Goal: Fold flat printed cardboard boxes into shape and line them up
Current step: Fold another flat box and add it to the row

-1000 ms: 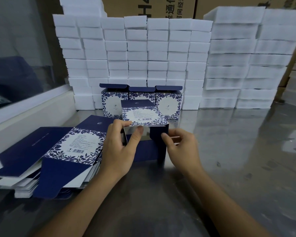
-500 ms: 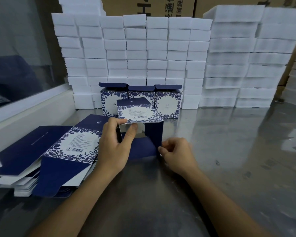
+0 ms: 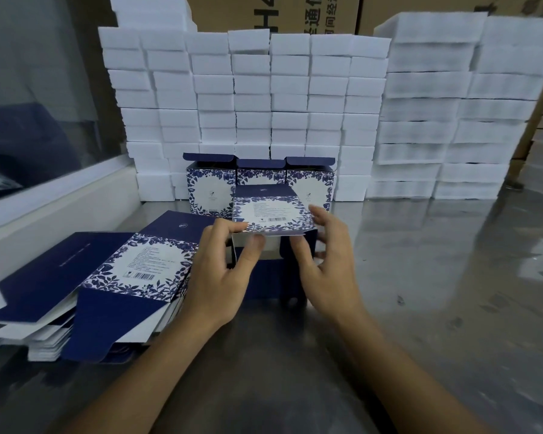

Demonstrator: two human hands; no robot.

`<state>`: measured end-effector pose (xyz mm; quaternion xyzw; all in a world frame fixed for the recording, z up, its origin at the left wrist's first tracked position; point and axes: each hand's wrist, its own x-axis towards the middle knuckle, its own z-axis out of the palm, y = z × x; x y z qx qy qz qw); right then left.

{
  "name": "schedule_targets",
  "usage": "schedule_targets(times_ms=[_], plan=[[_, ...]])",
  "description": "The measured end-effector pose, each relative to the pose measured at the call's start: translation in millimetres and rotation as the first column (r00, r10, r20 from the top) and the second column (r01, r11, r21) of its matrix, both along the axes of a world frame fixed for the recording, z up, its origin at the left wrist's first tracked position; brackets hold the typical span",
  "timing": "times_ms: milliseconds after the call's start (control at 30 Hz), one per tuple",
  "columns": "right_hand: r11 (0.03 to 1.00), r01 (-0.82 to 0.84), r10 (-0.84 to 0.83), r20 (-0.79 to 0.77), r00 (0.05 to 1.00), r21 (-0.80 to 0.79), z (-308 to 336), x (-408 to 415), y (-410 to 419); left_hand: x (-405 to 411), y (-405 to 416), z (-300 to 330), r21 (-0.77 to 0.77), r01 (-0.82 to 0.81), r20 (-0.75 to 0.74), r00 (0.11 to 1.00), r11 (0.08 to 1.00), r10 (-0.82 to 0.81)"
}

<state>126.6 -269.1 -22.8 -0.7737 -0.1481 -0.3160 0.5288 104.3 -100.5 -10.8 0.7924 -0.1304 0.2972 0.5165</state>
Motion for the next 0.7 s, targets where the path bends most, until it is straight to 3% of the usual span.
schedule_targets(times_ms=[100, 333, 433, 533, 700], plan=[[1.000, 0.029, -0.028, 0.057, 0.998, -0.005, 6.5, -2.9, 0.2, -2.8, 0.0, -1.7, -0.052, 0.139, 0.013, 0.990, 0.989, -0.138], [0.983, 0.152, -0.157, 0.037, 0.987, 0.105, 18.7, -5.8, -3.4, -2.3, -2.8, -5.7, -0.064, 0.167, 0.023, 0.986, 0.984, -0.166], [0.983, 0.131, -0.136, 0.030, 0.990, 0.132, 19.7, -8.9, -1.5, 3.9, 0.8, -14.0, 0.011, 0.023, 0.008, 1.000, 1.000, -0.023], [0.987, 0.112, -0.116, 0.023, 0.993, 0.118, 19.1, -9.2, 1.6, 8.7, 6.0, -15.9, 0.158, -0.125, 0.117, 0.987, 0.980, 0.107], [0.993, 0.096, -0.096, 0.009, 0.995, 0.064, 18.3, -9.3, 2.7, 8.7, 12.8, -9.1, 0.256, -0.196, 0.233, 0.963, 0.947, 0.136]])
